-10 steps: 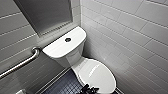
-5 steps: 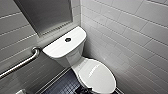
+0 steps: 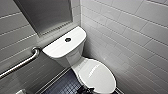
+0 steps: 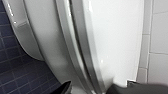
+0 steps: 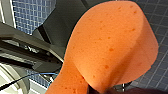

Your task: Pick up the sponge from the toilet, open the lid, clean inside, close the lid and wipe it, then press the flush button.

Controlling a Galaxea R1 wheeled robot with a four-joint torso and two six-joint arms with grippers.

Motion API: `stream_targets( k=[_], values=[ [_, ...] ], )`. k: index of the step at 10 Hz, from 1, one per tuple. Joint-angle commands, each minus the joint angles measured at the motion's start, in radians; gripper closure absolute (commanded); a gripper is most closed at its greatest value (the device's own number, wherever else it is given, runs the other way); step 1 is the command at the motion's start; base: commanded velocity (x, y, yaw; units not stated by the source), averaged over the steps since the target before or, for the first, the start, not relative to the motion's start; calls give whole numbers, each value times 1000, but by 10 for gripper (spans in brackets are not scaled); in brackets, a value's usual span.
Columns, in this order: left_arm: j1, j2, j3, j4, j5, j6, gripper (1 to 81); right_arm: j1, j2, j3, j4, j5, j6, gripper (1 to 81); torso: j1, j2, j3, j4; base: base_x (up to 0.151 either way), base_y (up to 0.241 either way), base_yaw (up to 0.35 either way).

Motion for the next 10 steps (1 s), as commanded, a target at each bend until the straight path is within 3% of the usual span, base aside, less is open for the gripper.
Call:
stream_targets(
  k=[1,10],
  values=[
    [-88,-22,131,11,39,8,10,-28,-37,23,-24,-75,3,811,0,0,0,0,0,0,0],
    [-109,21,65,11,42,8,10,-20,-43,37,-21,-75,3,811,0,0,0,0,0,0,0]
  ],
)
